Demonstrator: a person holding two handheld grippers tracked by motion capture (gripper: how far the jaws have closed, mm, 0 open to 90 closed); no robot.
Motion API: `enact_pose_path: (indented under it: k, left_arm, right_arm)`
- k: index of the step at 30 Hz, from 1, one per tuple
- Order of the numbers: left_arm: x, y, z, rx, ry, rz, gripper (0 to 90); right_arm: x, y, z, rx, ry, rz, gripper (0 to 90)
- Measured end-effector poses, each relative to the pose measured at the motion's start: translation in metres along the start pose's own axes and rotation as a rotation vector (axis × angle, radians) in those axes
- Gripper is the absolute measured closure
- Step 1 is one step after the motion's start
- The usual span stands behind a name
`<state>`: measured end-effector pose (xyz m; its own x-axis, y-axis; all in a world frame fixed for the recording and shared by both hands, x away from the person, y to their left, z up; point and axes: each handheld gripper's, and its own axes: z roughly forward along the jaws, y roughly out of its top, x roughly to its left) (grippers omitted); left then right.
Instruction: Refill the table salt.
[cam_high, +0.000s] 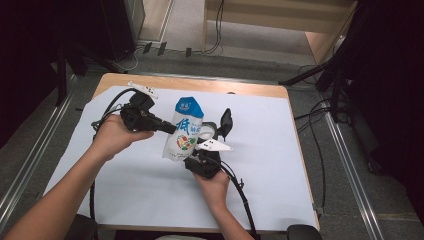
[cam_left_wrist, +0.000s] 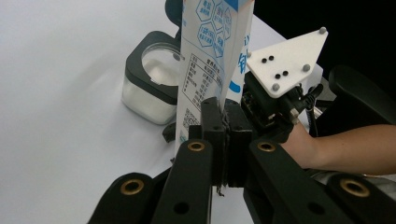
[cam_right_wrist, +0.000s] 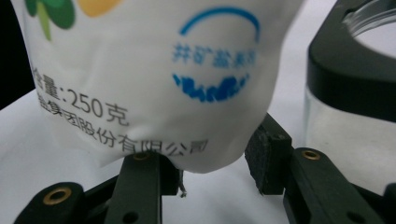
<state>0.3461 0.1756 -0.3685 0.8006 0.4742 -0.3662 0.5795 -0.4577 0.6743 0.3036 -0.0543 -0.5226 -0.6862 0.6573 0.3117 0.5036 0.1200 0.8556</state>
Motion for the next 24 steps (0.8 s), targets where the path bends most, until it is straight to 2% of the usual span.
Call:
enact_pose_path:
  k: [4,5,7,11,17,21,24]
  left_arm:
    - [-0.002,-0.006,-0.006,-0.039,-0.001,0.006,90.0]
    - [-0.002,-0.007,-0.006,-0.048,0.015,0.013,90.0]
    - [-0.002,-0.008,-0.006,-0.061,0.018,0.012,90.0]
    - [-0.001,-0.008,-0.007,-0.077,0.012,0.005,90.0]
    - [0.004,-0.008,-0.010,-0.103,0.005,-0.005,90.0]
    - [0.007,-0.009,-0.015,-0.129,0.007,-0.010,90.0]
    - [0.010,-0.009,-0.021,-0.142,0.017,-0.017,90.0]
  right_arm:
    - [-0.002,0.002,-0.004,-0.012,0.019,0.014,61.5]
    - [-0.001,0.002,-0.003,-0.009,0.026,0.013,61.5]
    - [0.000,0.002,-0.002,-0.001,0.035,0.007,61.4]
    - [0.004,0.001,0.002,0.015,0.044,-0.010,61.2]
    - [0.005,0.004,0.007,0.037,0.072,0.000,59.7]
    - [0.005,0.003,0.008,0.079,0.068,-0.017,59.0]
    - [0.003,0.004,0.005,0.099,0.066,-0.008,58.8]
